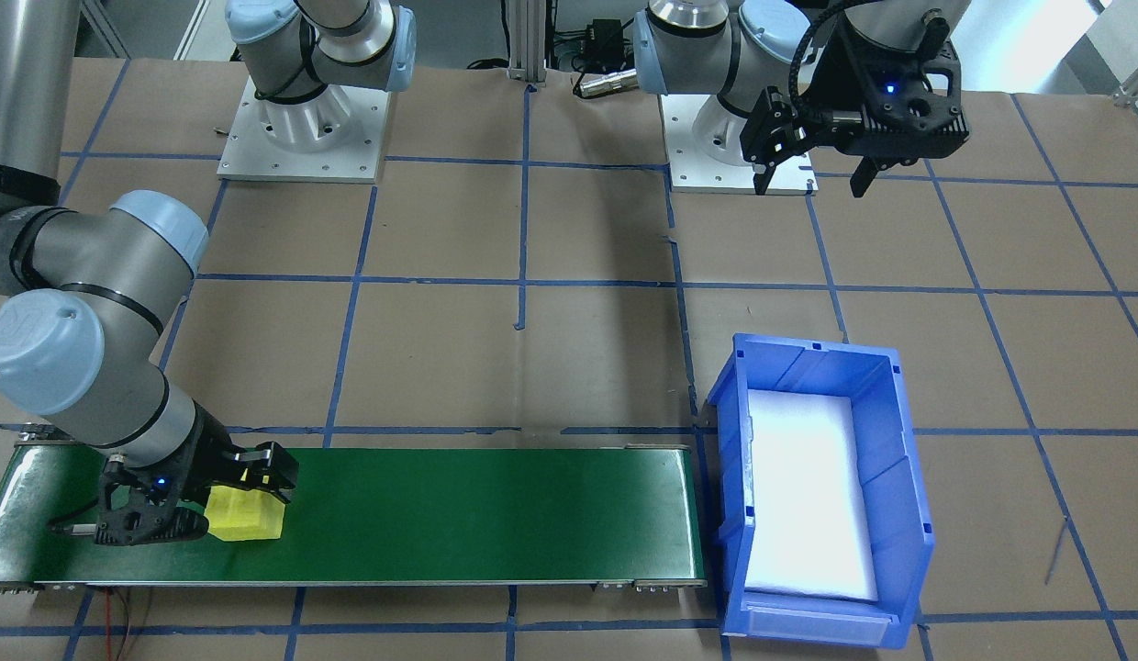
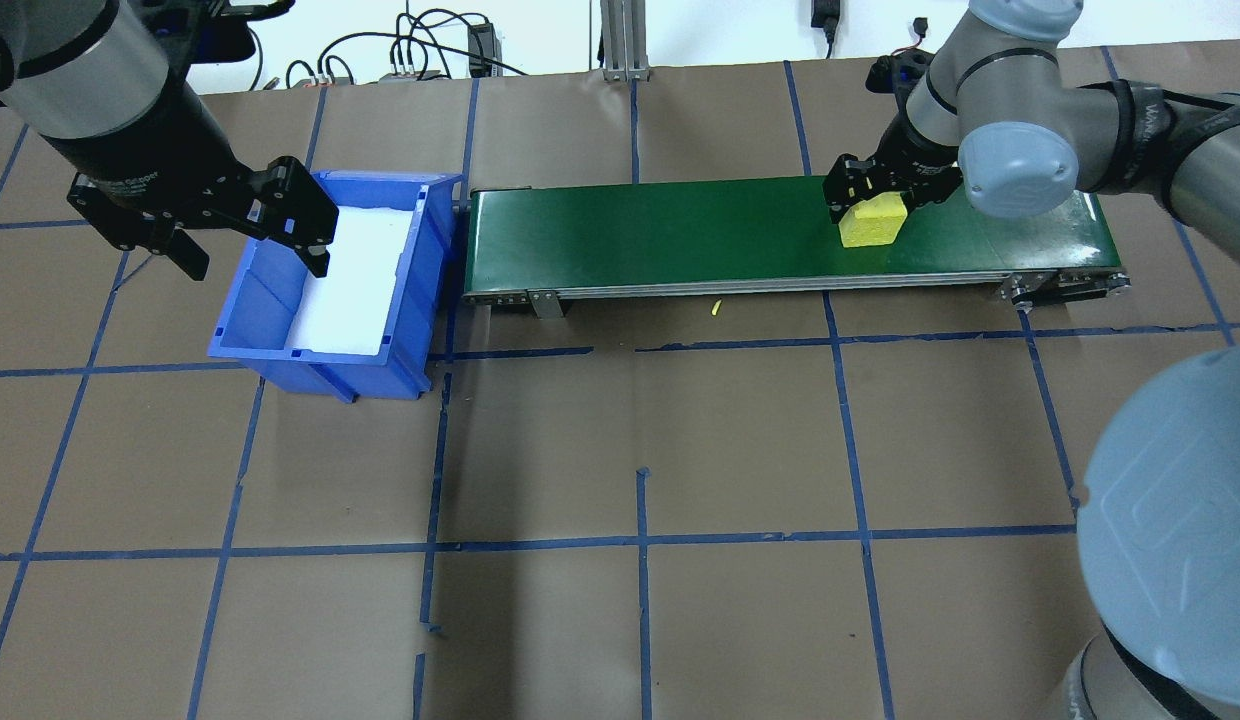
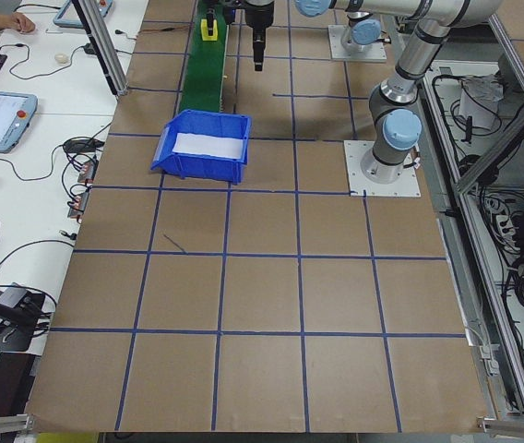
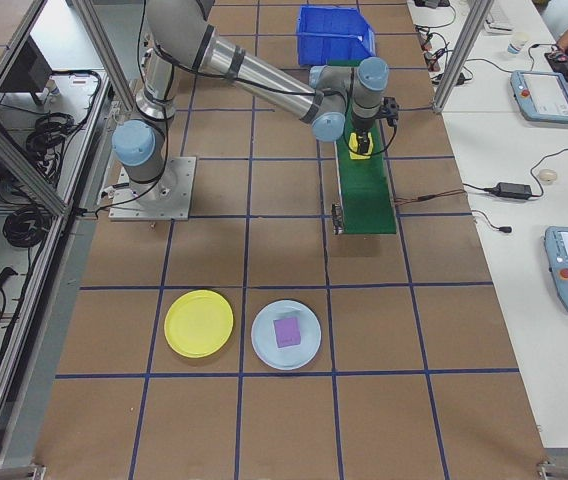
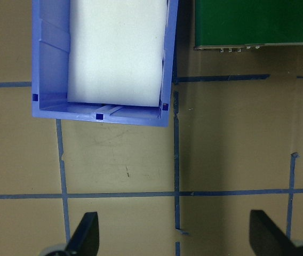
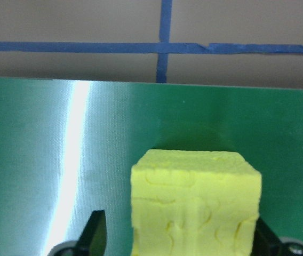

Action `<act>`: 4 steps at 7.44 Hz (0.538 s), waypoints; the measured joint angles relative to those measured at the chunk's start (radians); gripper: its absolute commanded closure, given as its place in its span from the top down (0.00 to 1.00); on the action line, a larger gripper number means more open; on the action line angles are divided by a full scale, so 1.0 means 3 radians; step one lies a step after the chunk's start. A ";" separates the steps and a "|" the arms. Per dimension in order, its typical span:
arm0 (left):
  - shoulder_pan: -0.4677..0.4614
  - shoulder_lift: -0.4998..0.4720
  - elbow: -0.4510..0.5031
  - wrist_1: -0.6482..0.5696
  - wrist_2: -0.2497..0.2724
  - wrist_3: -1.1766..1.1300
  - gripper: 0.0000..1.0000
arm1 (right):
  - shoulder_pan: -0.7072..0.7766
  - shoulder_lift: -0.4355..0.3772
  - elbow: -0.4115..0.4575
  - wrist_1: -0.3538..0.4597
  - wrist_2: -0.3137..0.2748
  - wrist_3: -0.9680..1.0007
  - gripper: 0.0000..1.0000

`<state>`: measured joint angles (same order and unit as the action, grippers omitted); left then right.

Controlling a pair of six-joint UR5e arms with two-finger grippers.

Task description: Move block left to right into plate

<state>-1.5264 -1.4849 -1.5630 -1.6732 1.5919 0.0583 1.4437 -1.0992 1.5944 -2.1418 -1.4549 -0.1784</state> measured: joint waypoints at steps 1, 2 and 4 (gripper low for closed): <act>0.0002 0.0000 0.0000 0.0002 0.0001 0.0000 1.00 | -0.0069 -0.0009 -0.0003 -0.0046 -0.0165 -0.0026 0.46; 0.0002 0.0000 0.0000 0.0003 0.0001 0.0000 1.00 | -0.0256 -0.0029 -0.0010 -0.0084 -0.0265 -0.0166 0.46; 0.0004 0.0001 0.0000 0.0004 0.0001 0.0000 1.00 | -0.0928 -0.0067 -0.0013 -0.0088 -0.0309 -0.0825 0.46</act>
<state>-1.5252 -1.4844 -1.5631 -1.6721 1.5923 0.0583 1.1654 -1.1193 1.5906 -2.1682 -1.5477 -0.4257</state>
